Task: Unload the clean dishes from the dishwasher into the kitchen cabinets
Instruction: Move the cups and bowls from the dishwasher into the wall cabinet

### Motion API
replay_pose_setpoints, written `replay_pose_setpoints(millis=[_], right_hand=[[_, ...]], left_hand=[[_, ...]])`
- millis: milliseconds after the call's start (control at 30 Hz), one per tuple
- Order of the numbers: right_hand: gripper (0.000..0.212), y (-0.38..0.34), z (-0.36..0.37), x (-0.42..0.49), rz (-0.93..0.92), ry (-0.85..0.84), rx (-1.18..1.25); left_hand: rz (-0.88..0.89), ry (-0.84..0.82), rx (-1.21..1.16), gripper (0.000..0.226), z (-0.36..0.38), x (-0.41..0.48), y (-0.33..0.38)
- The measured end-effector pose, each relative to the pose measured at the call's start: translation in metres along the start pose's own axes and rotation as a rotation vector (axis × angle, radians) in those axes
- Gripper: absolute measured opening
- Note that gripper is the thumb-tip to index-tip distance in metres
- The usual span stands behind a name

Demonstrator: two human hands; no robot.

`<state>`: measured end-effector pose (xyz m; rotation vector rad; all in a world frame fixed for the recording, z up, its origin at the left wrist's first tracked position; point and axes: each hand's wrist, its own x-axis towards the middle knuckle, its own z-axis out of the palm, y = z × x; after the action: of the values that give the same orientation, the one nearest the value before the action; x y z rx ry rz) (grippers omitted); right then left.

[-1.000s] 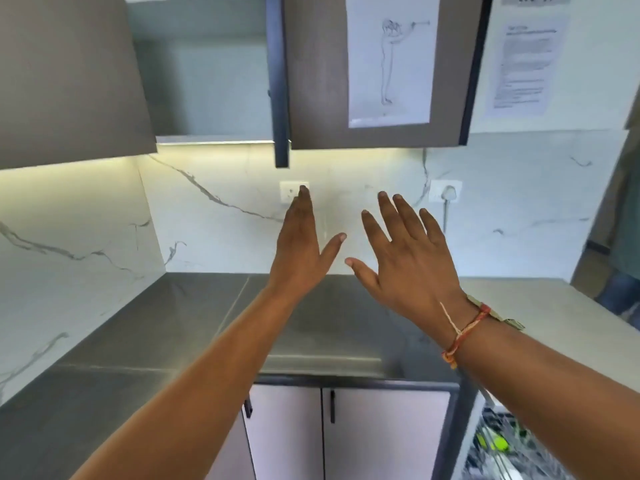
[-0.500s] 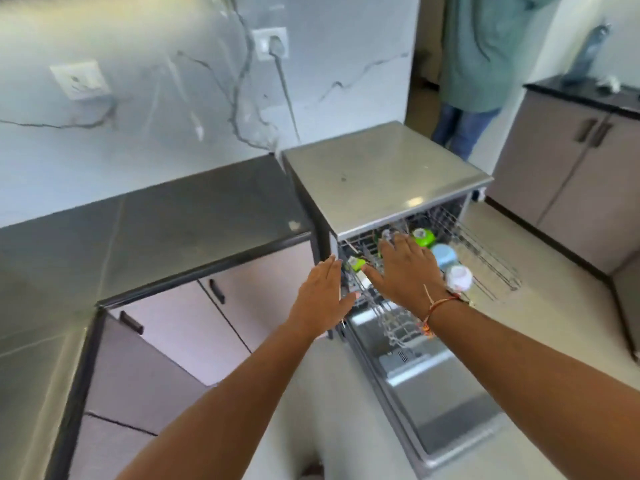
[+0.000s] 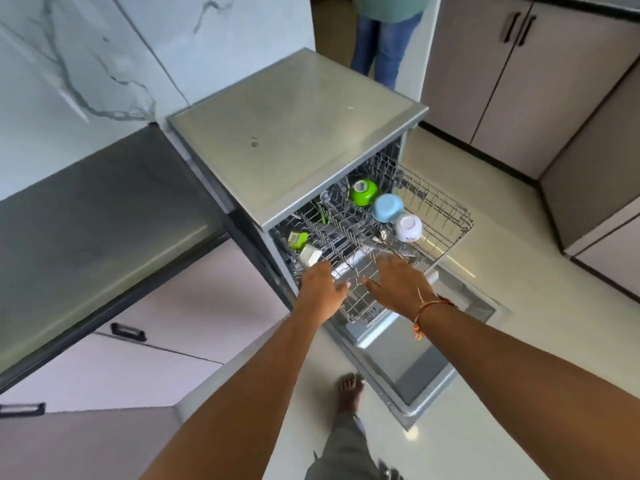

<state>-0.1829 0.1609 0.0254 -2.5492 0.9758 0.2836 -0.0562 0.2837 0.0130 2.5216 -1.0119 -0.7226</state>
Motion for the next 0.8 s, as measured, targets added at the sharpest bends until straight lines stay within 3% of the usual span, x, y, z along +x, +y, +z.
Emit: replay_pose_setpoints(millis=[200, 300, 467, 633, 800], right_hand=[[0.056, -0.006, 0.031, 0.099, -0.028, -0.108, 0.046], [0.055, -0.023, 0.060, 0.147, -0.069, -0.110, 0.022], [0.047, -0.050, 0.126, 0.219, -0.149, -0.105, -0.003], [0.053, -0.055, 0.173, 0.266, -0.173, -0.060, -0.062], [0.068, -0.058, 0.202, 0.295, -0.212, -0.062, -0.099]], left_hand=[[-0.036, -0.021, 0.188, 0.050, 0.014, 0.114, -0.029], [-0.029, -0.058, 0.396, 0.041, 0.018, 0.171, -0.050], [-0.115, -0.038, 0.506, 0.029, 0.031, 0.251, -0.084], [-0.191, -0.029, 0.532, 0.027, 0.043, 0.288, -0.106], [-0.205, -0.125, 0.574, 0.040, 0.048, 0.313, -0.107]])
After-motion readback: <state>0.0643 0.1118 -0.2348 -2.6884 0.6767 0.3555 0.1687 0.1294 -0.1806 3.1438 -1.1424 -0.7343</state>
